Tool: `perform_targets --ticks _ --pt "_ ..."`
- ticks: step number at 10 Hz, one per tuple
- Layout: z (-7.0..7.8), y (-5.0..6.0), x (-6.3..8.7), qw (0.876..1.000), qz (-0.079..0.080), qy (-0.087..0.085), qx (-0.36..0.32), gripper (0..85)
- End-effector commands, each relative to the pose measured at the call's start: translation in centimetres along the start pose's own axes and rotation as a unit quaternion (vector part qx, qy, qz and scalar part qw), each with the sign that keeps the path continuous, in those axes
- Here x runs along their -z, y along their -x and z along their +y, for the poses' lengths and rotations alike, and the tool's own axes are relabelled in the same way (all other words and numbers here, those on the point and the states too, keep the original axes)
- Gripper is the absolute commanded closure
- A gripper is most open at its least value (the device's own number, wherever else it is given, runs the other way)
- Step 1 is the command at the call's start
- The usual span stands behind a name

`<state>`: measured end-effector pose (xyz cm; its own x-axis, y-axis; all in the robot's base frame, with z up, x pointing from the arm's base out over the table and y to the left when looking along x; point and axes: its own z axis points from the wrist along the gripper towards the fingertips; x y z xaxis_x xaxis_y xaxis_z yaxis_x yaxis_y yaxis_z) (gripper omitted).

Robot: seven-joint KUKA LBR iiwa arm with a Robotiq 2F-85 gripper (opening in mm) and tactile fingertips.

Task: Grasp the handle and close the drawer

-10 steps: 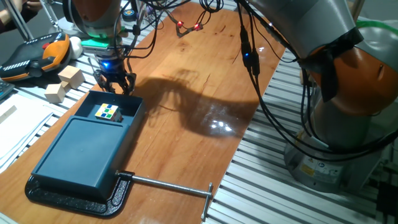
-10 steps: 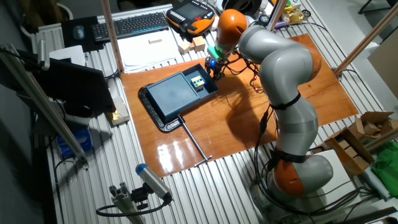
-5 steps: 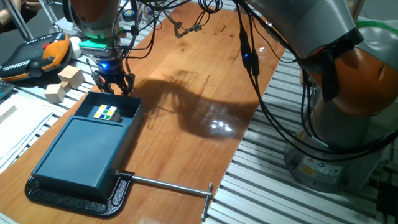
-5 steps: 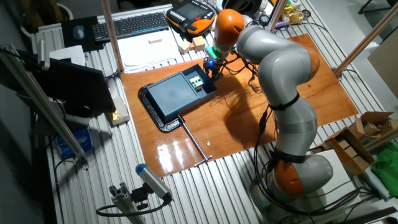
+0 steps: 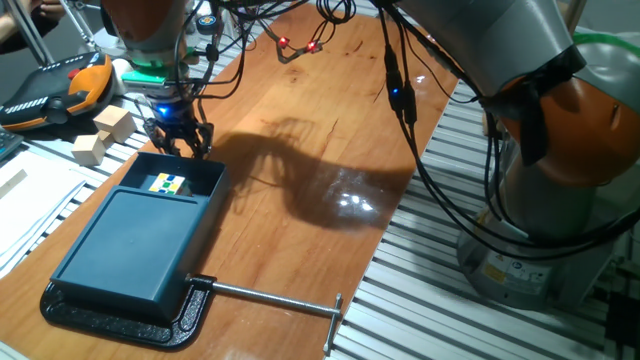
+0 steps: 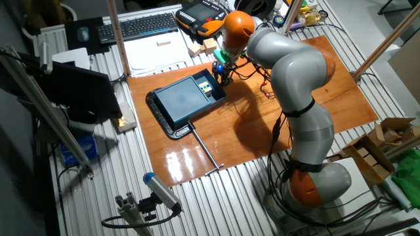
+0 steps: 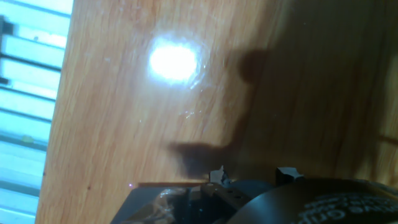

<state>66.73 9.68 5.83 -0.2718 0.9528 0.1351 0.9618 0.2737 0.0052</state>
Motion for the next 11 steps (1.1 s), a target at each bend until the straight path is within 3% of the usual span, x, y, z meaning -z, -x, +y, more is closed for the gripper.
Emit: perform_targets --ticks 1,11 --pt "0.0 -0.2 -0.1 1.0 0.0 0.0 0.0 83.0" --pt "-0.2 -2.0 -0.5 1.0 0.0 -0.002 -0.002 83.0"
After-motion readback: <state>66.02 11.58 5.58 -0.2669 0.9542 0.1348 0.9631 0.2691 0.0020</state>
